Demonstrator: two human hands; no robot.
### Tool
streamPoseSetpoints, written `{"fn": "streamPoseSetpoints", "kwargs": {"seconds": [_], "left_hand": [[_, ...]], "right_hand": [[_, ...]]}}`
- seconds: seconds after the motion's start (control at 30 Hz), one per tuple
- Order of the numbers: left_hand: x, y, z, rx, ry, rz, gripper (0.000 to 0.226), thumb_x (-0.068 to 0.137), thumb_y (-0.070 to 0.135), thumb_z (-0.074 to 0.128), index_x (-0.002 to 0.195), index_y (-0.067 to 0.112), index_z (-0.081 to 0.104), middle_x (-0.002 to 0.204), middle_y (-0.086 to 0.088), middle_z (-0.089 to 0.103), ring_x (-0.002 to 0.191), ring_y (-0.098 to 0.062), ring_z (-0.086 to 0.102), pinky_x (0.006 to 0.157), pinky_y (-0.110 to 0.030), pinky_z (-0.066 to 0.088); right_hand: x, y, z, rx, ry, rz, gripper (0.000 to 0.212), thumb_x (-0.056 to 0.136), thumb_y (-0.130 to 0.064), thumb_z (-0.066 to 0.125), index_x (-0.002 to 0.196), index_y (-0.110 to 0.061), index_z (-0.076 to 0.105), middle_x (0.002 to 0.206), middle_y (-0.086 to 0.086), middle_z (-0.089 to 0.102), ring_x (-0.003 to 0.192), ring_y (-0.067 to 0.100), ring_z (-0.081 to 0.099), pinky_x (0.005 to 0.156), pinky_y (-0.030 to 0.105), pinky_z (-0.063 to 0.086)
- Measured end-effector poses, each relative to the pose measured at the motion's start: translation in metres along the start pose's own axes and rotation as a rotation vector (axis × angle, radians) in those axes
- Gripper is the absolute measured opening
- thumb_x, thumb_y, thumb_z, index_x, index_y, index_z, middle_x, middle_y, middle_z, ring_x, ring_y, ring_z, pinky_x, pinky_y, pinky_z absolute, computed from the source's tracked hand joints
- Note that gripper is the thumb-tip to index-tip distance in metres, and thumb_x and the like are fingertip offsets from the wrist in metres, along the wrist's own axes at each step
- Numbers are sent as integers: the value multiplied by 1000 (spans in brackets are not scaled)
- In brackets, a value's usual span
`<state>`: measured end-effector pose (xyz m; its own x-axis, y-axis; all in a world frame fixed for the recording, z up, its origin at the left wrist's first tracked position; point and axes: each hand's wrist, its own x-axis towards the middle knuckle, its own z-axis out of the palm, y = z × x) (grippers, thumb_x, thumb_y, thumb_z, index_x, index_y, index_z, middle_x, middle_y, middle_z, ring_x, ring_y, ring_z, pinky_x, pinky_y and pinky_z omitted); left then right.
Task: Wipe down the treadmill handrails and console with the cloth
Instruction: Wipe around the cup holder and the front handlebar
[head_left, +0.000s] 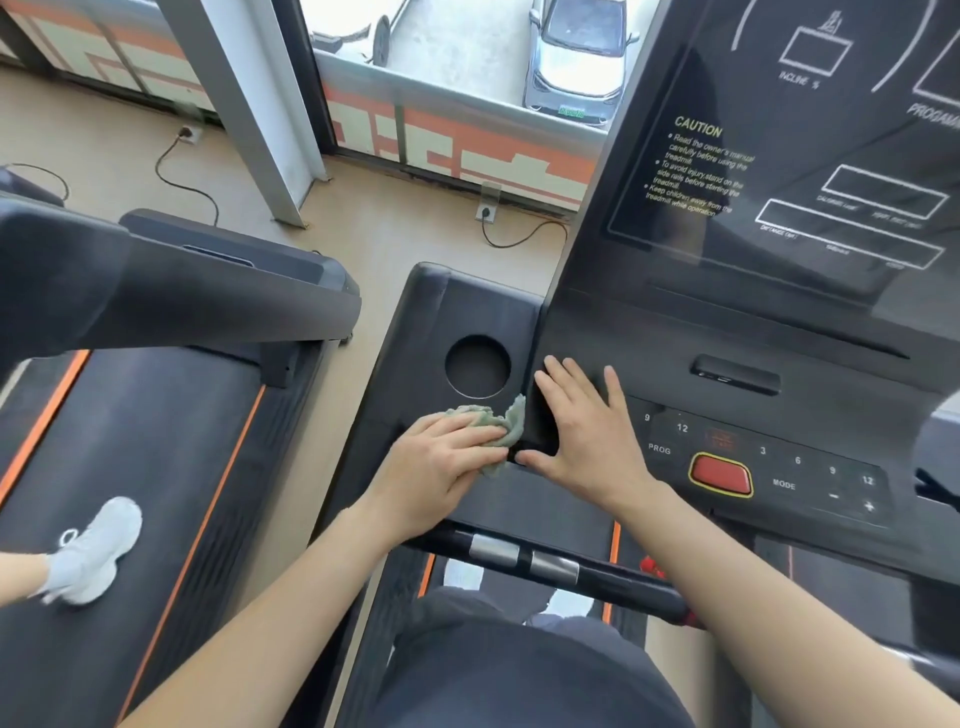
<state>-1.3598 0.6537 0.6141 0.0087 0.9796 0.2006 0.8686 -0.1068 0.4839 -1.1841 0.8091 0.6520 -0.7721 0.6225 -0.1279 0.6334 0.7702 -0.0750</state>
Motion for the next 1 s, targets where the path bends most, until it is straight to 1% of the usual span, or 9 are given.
{"fn": "streamPoseSetpoints", "kwargs": {"seconds": [0.2,0.3,0.43,0.57,0.67,0.73,0.8,0.9,1.0], "left_hand": [[-30,-8,-1,102,133,-120,36,99,17,52,128,24,71,145,2,59,136,-23,54,109,-41,43],[-35,-21,-9,156,232,-289,37,97,15,57,131,21,69,147,-2,58,136,-25,54,107,-47,46],[-39,-18,-12,147,271,-426,37,100,20,51,133,20,68,147,-3,58,137,-28,52,107,-44,47],[-50,1,6,105,219,-248,30,98,13,59,124,12,73,140,-6,63,133,-28,57,108,-46,48],[-73,12,11,91,135,-128,27,99,18,56,118,13,76,129,-2,71,122,-25,65,97,-45,54],[-86,19,11,76,117,-136,27,100,19,57,119,14,75,126,0,72,120,-25,66,95,-43,54],[-94,26,9,36,99,-170,34,97,15,61,130,14,69,135,1,67,127,-23,61,102,-39,50],[-101,39,6,-132,75,-222,47,90,6,64,136,8,61,142,0,61,135,-18,54,112,-36,43],[-106,45,3,-271,182,-319,36,79,-8,71,110,7,62,123,-1,59,118,-16,57,97,-38,51]], "right_hand": [[-15,-23,16,83,87,-21,84,75,-41,80,148,-17,44,160,7,36,150,31,26,121,55,19],[-18,-22,21,67,105,-17,79,78,-40,79,147,-18,46,162,5,32,152,29,24,120,55,22],[-18,-17,20,54,108,-27,79,79,-46,79,147,-22,48,162,1,33,151,25,25,119,57,20],[-18,-19,22,68,115,-22,78,79,-44,79,146,-21,49,161,3,34,151,27,26,118,58,20],[-21,-23,25,142,168,-6,67,78,-31,82,139,-18,57,155,6,43,146,29,34,116,56,22],[-30,-30,29,245,287,-51,51,76,-19,82,125,-17,67,138,3,60,130,29,50,107,49,35],[-44,-44,36,426,328,-146,37,77,-12,78,114,-15,71,120,-1,68,112,26,58,94,46,46],[-68,-74,42,682,104,-248,41,82,-14,72,122,-16,67,125,-4,66,111,20,59,97,40,49],[-80,-92,55,762,-107,-276,64,83,-15,73,143,-24,52,140,-7,58,123,14,52,105,30,42]]}}
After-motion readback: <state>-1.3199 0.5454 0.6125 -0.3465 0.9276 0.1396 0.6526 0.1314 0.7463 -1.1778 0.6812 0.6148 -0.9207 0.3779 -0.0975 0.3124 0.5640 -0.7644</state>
